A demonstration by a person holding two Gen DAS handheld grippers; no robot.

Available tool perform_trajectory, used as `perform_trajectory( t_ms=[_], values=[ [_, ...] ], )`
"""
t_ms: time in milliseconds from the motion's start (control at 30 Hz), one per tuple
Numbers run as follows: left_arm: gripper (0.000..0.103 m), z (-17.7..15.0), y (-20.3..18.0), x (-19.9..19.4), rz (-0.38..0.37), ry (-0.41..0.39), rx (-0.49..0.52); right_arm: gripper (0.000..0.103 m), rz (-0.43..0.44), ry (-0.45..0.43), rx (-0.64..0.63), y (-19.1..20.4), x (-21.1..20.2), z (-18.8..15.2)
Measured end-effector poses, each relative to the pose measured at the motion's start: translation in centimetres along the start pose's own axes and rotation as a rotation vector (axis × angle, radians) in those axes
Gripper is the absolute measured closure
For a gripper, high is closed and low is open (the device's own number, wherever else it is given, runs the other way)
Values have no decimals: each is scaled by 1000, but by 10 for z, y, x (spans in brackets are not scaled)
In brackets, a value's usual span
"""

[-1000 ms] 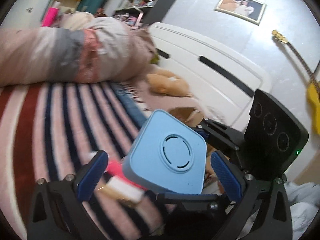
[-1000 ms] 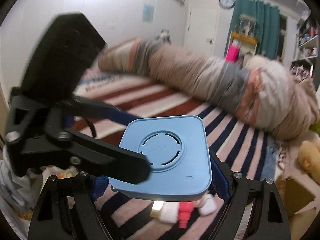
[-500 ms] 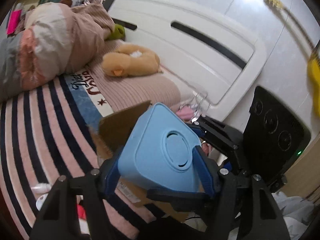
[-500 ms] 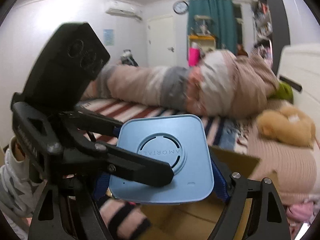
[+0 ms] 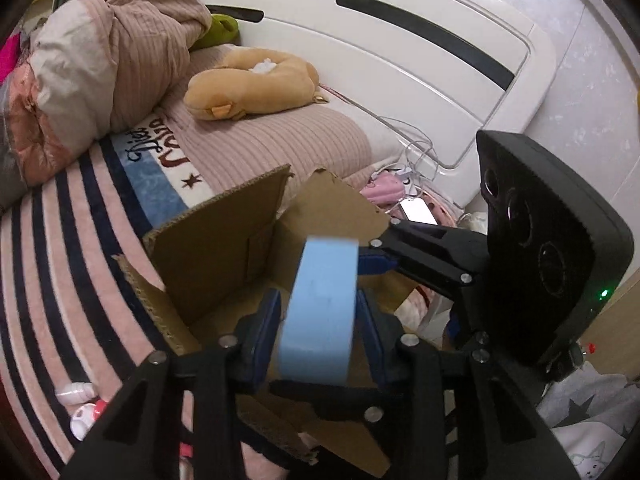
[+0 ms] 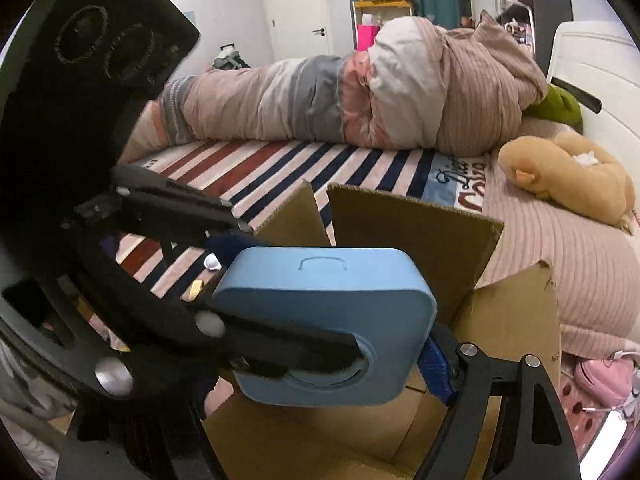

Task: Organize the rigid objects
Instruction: 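Lower the light-blue case into the cardboard box and open the left tool, then grasp the white rectangular box with the right tool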

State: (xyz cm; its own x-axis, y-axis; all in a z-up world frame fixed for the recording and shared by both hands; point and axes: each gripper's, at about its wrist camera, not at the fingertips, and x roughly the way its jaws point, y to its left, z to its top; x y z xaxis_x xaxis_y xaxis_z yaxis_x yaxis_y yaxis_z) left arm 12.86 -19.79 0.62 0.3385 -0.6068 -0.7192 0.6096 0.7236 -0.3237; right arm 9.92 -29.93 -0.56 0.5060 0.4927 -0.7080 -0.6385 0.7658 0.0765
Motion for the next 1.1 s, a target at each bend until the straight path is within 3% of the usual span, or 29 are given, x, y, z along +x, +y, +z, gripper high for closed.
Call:
perform_trajectory(
  t_ms=[67, 133, 300, 400, 567, 733, 867, 967, 1100],
  values=[
    [42, 1, 3, -1, 15, -14, -5, 15, -20, 7, -5, -1, 1, -2],
    [35, 0, 5, -9, 22, -43, -13, 10, -41, 4, -12, 3, 0, -1],
    [34, -8, 11, -46, 53, -108, -16, 10, -53, -3, -14, 10, -5, 3],
    [25, -21, 22, -80, 97, -175, -33, 10, -46, -40, -28, 24, -13, 9],
    [20, -62, 56, -149, 279, -279, -80, 11, 18, -104, -108, 74, -18, 31],
    [19, -117, 101, -191, 414, -317, -163, 11, 131, -43, -193, 142, 20, 45],
    [19, -164, 135, -196, 461, -306, -226, 28, 227, 112, -216, 185, 79, 34],
    [19, -195, 155, -183, 462, -292, -269, 43, 218, 251, -233, 201, 130, 13],
    [19, -226, 175, -158, 421, -262, -332, 64, 171, 413, -223, 191, 189, -13]
  ],
)
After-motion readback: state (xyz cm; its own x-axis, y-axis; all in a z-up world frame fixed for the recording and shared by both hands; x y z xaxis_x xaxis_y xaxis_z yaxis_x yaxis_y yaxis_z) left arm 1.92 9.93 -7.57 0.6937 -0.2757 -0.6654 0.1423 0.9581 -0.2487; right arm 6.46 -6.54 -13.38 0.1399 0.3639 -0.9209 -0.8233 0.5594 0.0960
